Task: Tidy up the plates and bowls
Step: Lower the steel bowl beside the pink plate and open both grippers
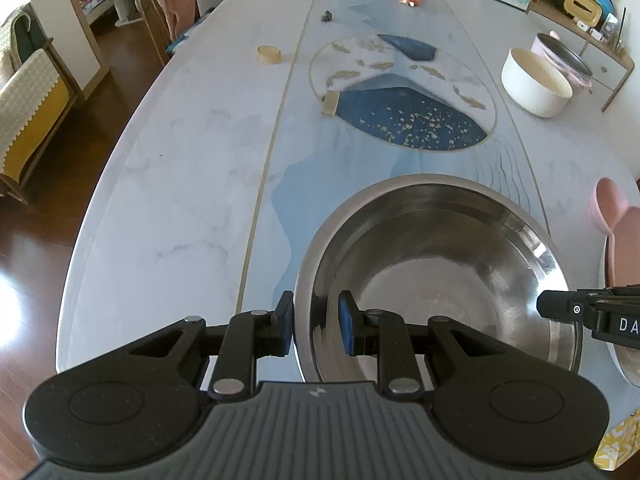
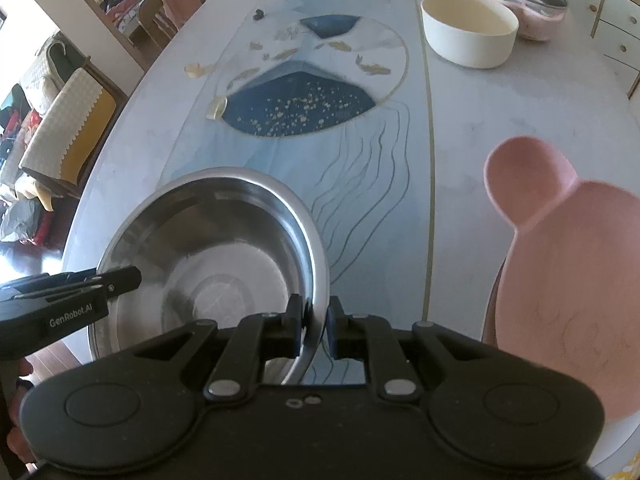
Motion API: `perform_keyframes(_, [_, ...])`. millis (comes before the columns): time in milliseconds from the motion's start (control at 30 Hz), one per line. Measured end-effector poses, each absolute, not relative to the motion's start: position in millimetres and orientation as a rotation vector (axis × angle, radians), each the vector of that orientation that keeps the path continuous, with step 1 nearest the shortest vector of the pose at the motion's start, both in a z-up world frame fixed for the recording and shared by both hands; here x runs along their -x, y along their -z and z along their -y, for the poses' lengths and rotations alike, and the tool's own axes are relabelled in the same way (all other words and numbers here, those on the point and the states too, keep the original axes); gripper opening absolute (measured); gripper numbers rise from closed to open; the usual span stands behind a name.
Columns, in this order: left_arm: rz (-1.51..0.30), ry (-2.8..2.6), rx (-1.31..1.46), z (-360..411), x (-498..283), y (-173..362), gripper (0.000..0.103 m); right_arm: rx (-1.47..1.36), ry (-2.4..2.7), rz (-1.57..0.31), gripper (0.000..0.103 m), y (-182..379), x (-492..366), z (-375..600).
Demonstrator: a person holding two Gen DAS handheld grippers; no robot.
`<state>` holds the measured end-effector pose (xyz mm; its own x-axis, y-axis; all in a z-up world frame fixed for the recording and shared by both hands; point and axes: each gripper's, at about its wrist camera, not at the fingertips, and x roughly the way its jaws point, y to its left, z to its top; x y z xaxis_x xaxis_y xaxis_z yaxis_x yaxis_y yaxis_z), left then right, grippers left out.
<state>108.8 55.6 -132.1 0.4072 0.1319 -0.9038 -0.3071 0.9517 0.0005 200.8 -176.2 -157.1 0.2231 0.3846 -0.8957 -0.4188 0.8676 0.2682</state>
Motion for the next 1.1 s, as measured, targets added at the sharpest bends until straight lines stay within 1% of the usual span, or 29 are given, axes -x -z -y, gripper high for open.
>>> perform_keyframes(300, [-1.129,-0.256,0.162,-51,-105,144,0.022,0.053,-0.540,-1.234,0.014,163,-197,178])
perform_keyframes(400, [-1.133,-0.247,0.161,-51,-104,148,0.022,0.061,-0.539,-1.237,0.016,166,-195,178])
perform_keyframes(567, [-1.122,-0.245,0.156,-50,-103,151,0.022,0.072,-0.537,-1.229,0.018,167,-193,177])
perform_keyframes(967, [-1.121,-0.227,0.173,-52,-101,145,0.023,0.075,-0.517,-1.187,0.029,153,-187,181])
perform_keyframes(1100, [-1.115,-0.213,0.179,-53,-99,138,0.026,0.080,-0.549,-1.155,0.033,140,-180,183])
